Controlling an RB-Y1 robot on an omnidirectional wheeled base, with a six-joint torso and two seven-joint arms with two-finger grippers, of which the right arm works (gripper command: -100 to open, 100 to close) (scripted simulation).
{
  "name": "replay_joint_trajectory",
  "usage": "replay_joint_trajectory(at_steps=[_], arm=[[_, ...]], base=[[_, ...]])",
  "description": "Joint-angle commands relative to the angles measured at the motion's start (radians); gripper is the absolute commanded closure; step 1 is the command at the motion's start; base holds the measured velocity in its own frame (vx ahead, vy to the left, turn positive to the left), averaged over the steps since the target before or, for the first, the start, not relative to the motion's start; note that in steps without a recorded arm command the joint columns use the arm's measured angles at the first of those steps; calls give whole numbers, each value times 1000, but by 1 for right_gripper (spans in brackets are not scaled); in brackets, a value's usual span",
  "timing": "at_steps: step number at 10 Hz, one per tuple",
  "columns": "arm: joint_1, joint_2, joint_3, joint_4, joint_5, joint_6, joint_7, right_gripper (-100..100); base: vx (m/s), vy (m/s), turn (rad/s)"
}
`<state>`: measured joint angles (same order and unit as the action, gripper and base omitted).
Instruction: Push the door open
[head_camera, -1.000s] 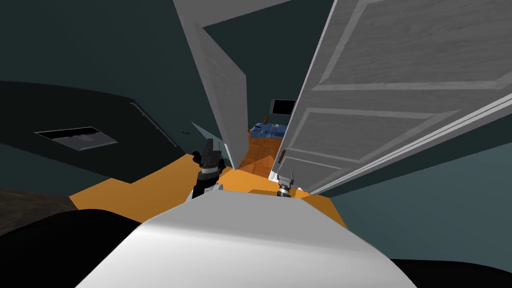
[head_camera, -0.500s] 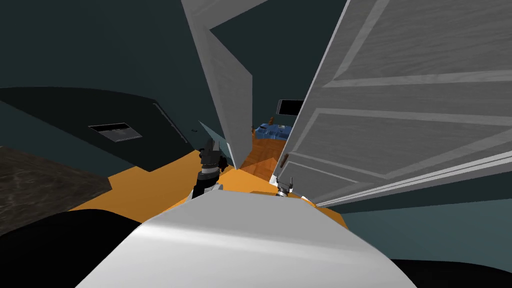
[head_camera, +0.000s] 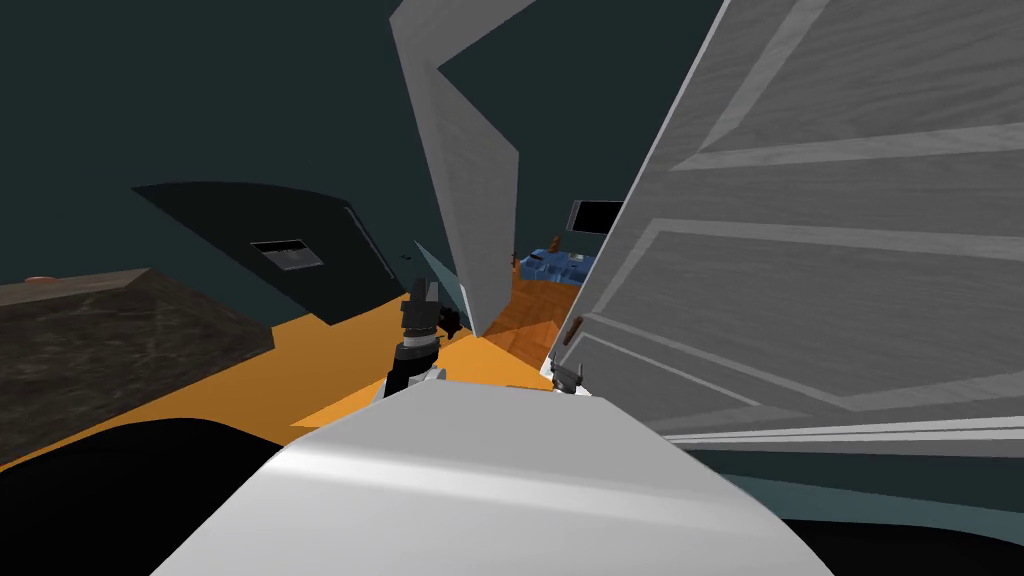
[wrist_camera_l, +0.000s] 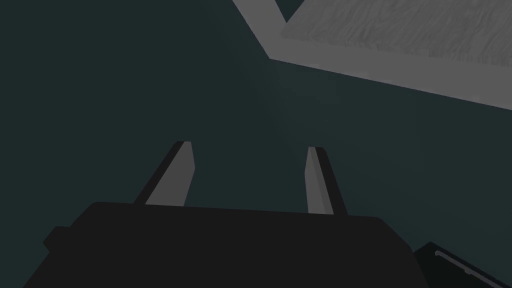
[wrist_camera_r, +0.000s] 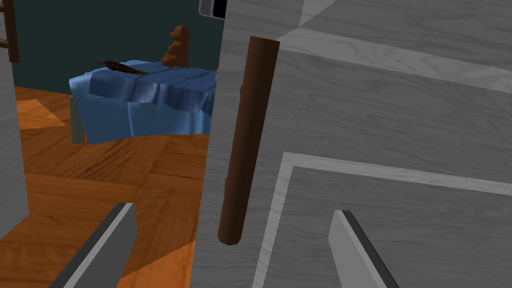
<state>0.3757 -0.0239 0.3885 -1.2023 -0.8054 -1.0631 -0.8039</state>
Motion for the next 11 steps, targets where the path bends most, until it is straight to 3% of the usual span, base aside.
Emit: replay_joint_trajectory(at_steps=[1,6,7,8,11], arm=[[1,9,11,29,-26,-22,-29,-100],[-7,42,33,102,-83,-67,-86,-100],[-7,38,29,87,-75,-55,-71,-100],[-14,8,23,94,-79,-54,-79,-100],[-24,-12,12,104,-83,-50,-88,-100]], base=[[63,-150,213],[39,-103,152],[12,-58,42],[89,-45,4],[170,-85,17]])
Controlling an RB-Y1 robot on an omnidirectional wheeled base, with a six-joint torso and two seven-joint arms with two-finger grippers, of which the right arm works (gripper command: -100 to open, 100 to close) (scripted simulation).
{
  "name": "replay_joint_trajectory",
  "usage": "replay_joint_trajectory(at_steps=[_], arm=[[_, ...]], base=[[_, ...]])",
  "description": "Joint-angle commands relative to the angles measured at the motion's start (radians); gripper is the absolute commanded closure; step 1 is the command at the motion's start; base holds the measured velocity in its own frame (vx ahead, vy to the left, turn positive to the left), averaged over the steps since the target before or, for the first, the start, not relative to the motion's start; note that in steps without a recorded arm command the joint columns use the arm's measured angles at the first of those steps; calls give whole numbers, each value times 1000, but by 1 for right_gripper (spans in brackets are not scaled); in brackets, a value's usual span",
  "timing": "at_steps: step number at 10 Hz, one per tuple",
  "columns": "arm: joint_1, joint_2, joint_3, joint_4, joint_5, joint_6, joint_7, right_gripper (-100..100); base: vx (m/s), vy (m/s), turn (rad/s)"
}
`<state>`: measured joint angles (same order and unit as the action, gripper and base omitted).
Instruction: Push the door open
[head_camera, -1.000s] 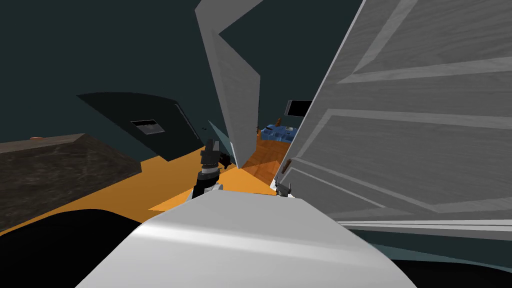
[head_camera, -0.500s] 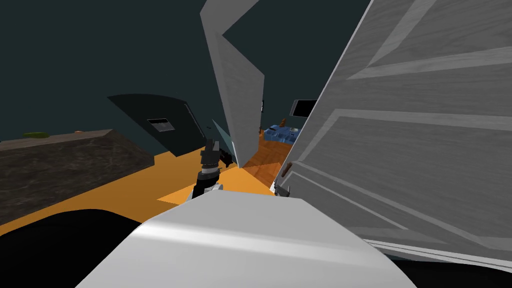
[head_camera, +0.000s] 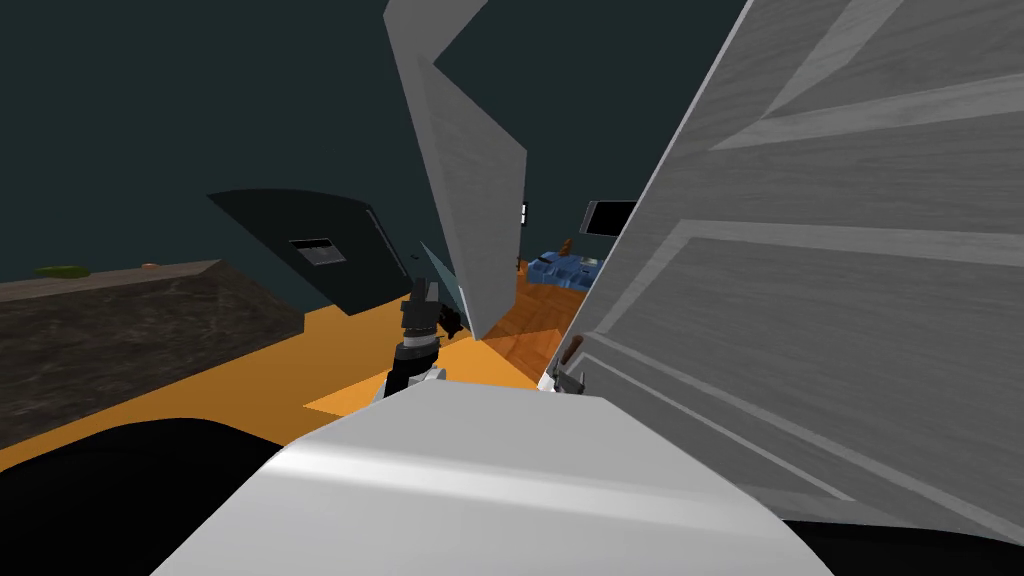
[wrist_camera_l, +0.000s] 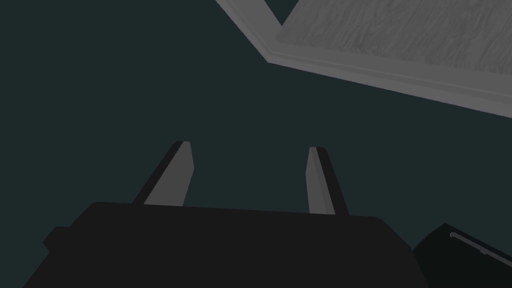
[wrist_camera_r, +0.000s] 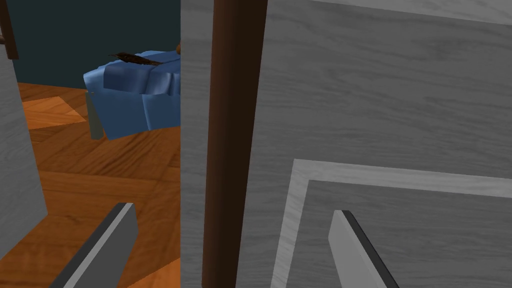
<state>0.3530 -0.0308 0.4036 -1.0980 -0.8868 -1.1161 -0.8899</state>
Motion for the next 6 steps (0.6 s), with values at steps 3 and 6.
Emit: replay_joint_trajectory(at_steps=[3,6], arm=[[-12,6,-13,10,-5,7,-10,-100],[-13,13,-15,12,-5,7,-12,100]], base=[[170,-99,12],[73,-48,6]])
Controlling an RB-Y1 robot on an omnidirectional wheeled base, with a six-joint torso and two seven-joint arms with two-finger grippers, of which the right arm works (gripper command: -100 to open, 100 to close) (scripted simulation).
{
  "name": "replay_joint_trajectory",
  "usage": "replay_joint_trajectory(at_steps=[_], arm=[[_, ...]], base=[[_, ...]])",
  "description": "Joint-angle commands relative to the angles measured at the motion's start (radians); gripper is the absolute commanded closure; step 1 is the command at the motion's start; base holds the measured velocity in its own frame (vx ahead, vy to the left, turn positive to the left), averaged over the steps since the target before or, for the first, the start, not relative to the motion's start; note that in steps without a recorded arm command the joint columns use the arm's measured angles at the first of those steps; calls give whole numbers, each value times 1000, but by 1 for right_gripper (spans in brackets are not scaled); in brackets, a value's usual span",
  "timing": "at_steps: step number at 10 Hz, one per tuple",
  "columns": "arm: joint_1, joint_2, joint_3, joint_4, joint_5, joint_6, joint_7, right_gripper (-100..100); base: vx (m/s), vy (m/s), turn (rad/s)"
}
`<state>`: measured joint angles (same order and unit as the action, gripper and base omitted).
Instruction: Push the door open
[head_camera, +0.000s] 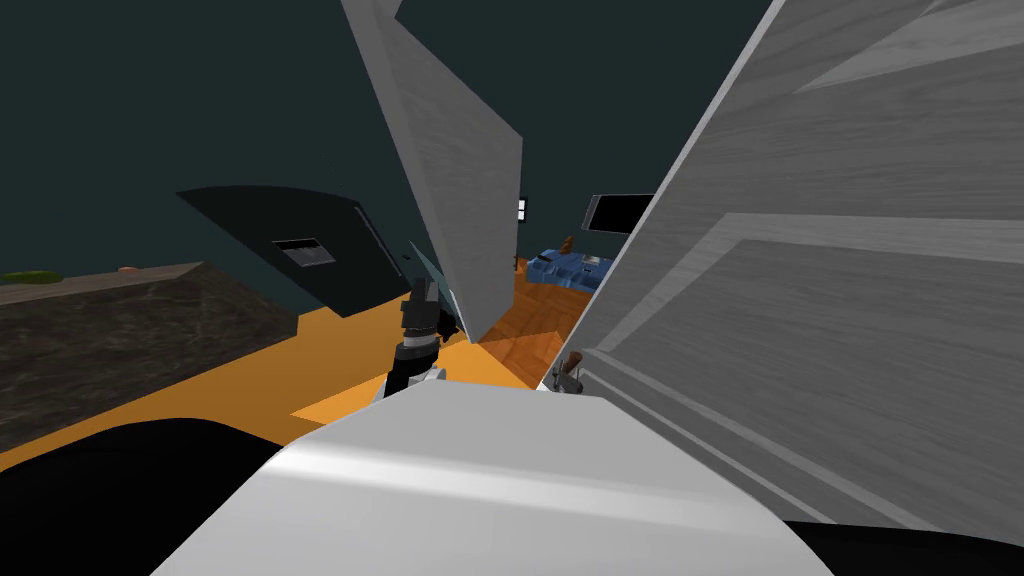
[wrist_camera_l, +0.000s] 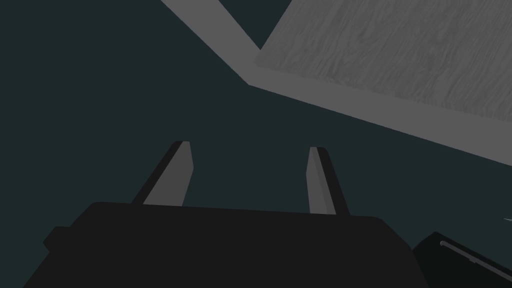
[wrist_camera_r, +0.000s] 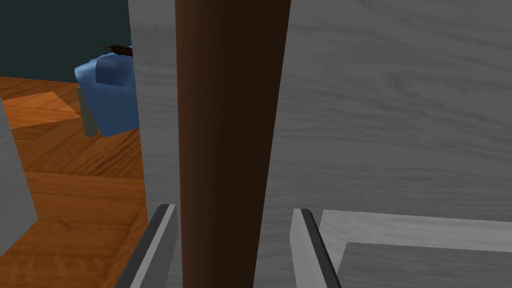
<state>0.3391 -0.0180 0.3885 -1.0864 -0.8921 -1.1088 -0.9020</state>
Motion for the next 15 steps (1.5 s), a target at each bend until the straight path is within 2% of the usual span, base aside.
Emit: replay_joint_trajectory(at_steps=[1,5,6,10,15], arm=[[1,0,0,0,0,0,0,100],[1,0,0,0,0,0,0,100],[-4,-9,-11,-2,-8,1,2,100],[-3,-22,-34,-5,-25,-6,7,100],[-2,-34,-89,-11,-68,-23,19,100]], base=[[-18,24,25],[-2,2,-3],[107,-18,-14],[169,-39,-34],[193,-59,-52]])
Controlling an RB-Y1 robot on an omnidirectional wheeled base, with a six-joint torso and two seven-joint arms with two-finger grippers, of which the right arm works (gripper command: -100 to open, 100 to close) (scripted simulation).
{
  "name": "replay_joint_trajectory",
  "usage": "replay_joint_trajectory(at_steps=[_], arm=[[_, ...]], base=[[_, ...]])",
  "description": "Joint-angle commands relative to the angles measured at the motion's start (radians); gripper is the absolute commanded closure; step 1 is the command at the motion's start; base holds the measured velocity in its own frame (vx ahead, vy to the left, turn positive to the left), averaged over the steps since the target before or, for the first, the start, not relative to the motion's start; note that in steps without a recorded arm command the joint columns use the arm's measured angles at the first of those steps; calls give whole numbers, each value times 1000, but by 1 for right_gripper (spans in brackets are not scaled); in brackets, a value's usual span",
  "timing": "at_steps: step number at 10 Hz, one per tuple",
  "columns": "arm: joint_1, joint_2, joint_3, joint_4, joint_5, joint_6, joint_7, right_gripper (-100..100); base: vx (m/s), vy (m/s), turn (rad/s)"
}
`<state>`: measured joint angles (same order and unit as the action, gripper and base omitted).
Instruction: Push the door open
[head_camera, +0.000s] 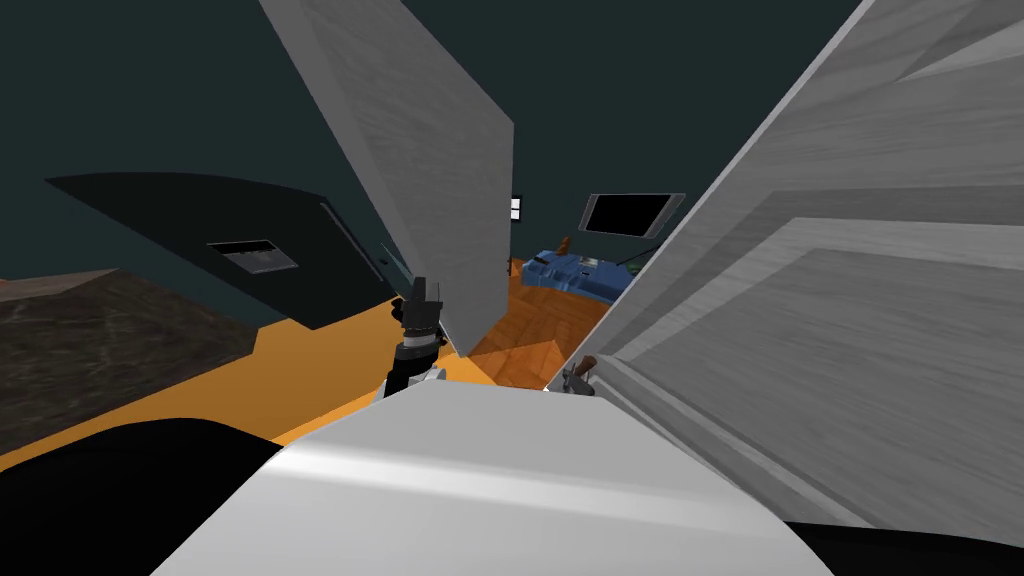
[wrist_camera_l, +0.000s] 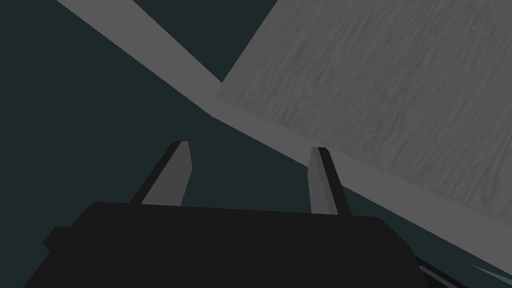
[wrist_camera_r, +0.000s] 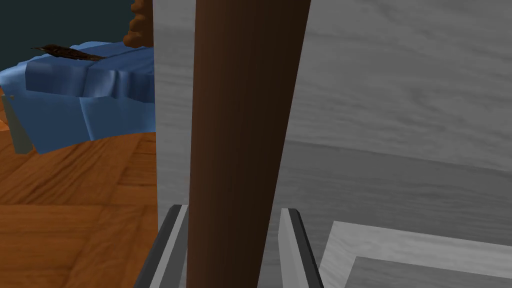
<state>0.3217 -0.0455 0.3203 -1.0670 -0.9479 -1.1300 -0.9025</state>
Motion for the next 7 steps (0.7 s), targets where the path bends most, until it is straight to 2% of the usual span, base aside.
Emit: replay_joint_trajectory(at_steps=[1,2,5,7], arm=[[16,-7,-21,-31,-12,-2,20,100],[16,-6,-40,-33,-26,-8,24,100],[17,0,-65,-36,-45,-16,29,100],[17,10,-90,-39,-64,-23,35,100]], base=[[144,-43,-26],[158,-44,-65],[174,-71,-58],[164,-56,-74]])
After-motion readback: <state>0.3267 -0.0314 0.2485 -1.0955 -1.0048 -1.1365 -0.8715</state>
